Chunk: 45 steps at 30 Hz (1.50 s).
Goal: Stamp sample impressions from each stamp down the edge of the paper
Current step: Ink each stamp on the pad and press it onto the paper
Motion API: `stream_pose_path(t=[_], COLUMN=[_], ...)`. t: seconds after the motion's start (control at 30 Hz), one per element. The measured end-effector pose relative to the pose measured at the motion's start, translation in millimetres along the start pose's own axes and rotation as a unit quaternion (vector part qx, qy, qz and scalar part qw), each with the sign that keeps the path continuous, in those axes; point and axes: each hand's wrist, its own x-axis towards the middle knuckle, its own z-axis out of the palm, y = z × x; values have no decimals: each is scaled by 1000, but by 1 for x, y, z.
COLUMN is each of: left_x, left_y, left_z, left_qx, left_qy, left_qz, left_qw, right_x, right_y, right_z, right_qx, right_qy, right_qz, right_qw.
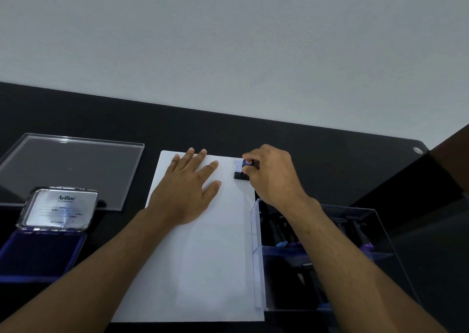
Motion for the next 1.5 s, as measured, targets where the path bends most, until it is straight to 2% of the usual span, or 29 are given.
stream_pose_path(t=[0.83, 1.0, 1.1, 1.23, 1.3, 1.43, 1.5], left_x=[0, 0, -1, -1, -1, -2, -1], left_y=[0, 0, 0, -1, 0, 0, 0], left_z=[0, 0, 0, 1, 2, 0, 0], left_qx=[-1, -4, -7, -4, -7, -10, -13], left_qy=[-2, 2, 7, 13, 13, 7, 11], left_qz=[0, 4, 9, 8, 7, 5, 5], left_qw=[1000, 1000, 1000, 1000, 1000, 1000, 1000], right_x=[3, 0, -3, -5, -7, -6, -5], right_y=[-3, -2, 2, 12, 13, 13, 14], right_z=[-1, 0, -7, -15, -16, -19, -19], right_qx=[10, 14, 51, 202, 275, 417, 438], right_qy=[-19, 2, 48, 137, 147, 150, 144], right_qz=[32, 20, 20, 97, 163, 283, 307], right_qw=[999, 1000, 997, 965, 936, 850, 833])
